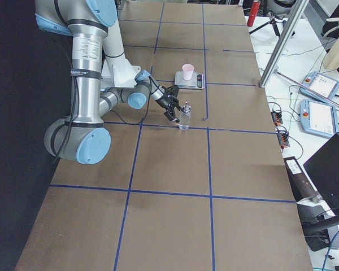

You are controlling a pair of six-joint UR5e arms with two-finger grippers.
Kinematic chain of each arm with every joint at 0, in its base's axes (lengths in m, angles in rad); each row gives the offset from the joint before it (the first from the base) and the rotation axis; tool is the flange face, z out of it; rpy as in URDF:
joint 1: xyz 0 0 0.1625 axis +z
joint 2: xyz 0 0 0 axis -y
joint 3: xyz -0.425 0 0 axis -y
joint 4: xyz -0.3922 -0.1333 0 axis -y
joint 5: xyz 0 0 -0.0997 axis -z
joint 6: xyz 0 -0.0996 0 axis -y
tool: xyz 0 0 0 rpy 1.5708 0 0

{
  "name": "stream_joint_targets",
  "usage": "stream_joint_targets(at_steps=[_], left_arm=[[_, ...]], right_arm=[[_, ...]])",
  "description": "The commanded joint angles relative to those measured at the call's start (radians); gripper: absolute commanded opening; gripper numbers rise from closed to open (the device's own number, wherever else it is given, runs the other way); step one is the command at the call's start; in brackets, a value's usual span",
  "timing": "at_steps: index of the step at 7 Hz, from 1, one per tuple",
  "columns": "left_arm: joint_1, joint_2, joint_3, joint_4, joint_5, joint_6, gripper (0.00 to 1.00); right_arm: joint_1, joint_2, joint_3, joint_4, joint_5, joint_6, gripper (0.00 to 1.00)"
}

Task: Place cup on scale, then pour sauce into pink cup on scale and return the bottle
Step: 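Open the right gripper and lift it off the bottle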

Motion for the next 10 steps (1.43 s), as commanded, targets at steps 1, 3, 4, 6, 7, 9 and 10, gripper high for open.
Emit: stream_joint_targets(at_steps=[1, 3, 4, 6, 7, 9, 10], left_arm=[[-0.002, 0.003, -0.005, 0.0, 0.0, 0.001, 1.0], [-0.004, 0.005, -0.01, 0.001, -0.002, 0.001, 1.0], [-0.004, 0.009, -0.013, 0.0, -0.002, 0.003, 1.0], [-0.004, 0.008, -0.013, 0.0, -0.002, 0.004, 1.0], [-0.004, 0.009, -0.011, 0.0, -0.002, 0.006, 1.0], [-0.004, 0.014, -0.014, 0.0, -0.003, 0.007, 1.0], [-0.004, 0.014, -0.014, 0.001, -0.005, 0.009, 1.0]], right_arm=[[0.073, 0.004, 0.053, -0.059, 0.242, -0.09, 1.0], [0.22, 0.007, 0.123, -0.214, 0.547, -0.275, 1.0], [0.341, 0.043, 0.172, -0.353, 0.723, -0.415, 1.0], [0.623, 0.222, 0.175, -0.692, 1.034, -0.771, 1.0], [0.694, 0.258, 0.171, -0.771, 1.053, -0.884, 1.0], [0.91, 0.258, 0.052, -0.786, 1.134, -1.262, 1.0], [1.028, 0.257, -0.046, -0.777, 1.136, -1.478, 1.0]])
